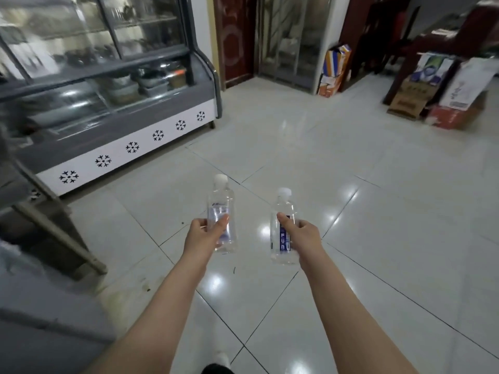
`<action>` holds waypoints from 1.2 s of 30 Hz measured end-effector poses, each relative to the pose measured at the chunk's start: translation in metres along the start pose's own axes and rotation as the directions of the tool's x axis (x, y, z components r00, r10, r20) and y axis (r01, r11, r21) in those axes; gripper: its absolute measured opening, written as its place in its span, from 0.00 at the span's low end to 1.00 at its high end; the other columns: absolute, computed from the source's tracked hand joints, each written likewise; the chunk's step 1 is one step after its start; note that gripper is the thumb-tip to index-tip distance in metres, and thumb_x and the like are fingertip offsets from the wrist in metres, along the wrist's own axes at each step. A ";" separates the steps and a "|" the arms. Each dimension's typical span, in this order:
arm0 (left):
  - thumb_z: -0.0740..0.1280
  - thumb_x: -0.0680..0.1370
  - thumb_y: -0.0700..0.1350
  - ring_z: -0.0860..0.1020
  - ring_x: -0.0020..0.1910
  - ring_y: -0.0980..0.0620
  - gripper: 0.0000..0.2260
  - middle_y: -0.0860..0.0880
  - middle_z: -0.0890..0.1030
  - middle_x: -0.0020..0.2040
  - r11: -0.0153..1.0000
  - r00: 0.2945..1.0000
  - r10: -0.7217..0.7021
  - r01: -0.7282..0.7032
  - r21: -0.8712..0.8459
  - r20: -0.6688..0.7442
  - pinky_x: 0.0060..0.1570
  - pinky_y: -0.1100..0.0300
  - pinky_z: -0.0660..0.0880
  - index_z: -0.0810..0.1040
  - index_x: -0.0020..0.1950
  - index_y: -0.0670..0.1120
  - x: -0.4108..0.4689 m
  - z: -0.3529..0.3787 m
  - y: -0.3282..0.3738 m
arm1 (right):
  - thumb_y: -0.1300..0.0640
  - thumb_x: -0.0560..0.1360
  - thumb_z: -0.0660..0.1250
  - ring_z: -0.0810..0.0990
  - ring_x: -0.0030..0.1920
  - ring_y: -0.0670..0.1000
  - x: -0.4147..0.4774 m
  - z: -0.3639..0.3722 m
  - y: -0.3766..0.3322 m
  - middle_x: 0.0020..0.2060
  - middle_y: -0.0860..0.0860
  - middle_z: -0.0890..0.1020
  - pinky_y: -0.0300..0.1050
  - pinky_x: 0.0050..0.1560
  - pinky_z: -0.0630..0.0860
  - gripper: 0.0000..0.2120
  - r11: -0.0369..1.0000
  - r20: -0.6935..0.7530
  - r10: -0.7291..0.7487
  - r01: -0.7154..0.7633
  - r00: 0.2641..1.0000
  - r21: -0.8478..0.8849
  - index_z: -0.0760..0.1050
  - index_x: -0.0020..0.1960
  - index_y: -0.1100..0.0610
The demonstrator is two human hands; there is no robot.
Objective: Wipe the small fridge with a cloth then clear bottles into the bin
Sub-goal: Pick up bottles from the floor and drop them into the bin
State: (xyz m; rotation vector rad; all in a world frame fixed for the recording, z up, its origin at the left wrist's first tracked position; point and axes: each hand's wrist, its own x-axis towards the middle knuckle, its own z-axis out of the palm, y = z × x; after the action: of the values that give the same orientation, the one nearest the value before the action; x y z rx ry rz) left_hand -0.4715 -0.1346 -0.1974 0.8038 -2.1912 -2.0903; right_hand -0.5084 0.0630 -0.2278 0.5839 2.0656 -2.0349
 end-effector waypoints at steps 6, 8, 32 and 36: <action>0.69 0.74 0.53 0.78 0.35 0.55 0.15 0.48 0.80 0.44 0.998 0.989 0.010 -0.018 0.057 0.149 0.35 0.62 0.72 0.70 0.51 0.45 0.037 0.067 0.017 | 0.40 0.63 0.75 0.71 0.35 0.53 0.047 -0.039 -0.011 0.35 0.56 0.73 0.46 0.40 0.68 0.23 0.999 -0.089 0.023 -0.020 0.996 0.035 0.69 0.41 0.56; 0.69 0.73 0.53 0.78 0.36 0.54 0.15 0.47 0.80 0.46 0.998 0.982 -0.004 -0.009 0.069 0.191 0.37 0.61 0.73 0.70 0.51 0.46 0.055 0.089 0.020 | 0.41 0.64 0.75 0.73 0.36 0.53 0.069 -0.049 -0.015 0.35 0.56 0.74 0.47 0.40 0.70 0.22 0.998 -0.131 0.039 -0.033 0.991 0.048 0.70 0.41 0.57; 0.70 0.72 0.54 0.78 0.38 0.52 0.21 0.49 0.78 0.45 0.997 0.950 0.052 -0.067 0.037 0.308 0.47 0.53 0.77 0.70 0.56 0.41 0.284 0.323 0.153 | 0.40 0.68 0.71 0.76 0.38 0.55 0.346 -0.172 -0.150 0.38 0.57 0.76 0.46 0.43 0.73 0.23 0.993 -0.351 0.056 -0.017 0.935 0.114 0.74 0.43 0.60; 0.69 0.73 0.54 0.78 0.36 0.52 0.21 0.48 0.79 0.44 0.996 0.958 0.085 -0.089 0.002 0.275 0.39 0.60 0.75 0.70 0.57 0.40 0.313 0.384 0.186 | 0.39 0.67 0.71 0.77 0.38 0.55 0.407 -0.205 -0.183 0.38 0.56 0.76 0.46 0.43 0.74 0.23 0.994 -0.308 0.028 0.006 0.951 0.108 0.73 0.43 0.59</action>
State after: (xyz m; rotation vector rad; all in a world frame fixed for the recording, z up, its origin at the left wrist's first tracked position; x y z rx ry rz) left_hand -0.9428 0.1045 -0.1712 0.4283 -2.3234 -2.2646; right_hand -0.9212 0.3288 -0.2121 0.9899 2.1146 -2.1761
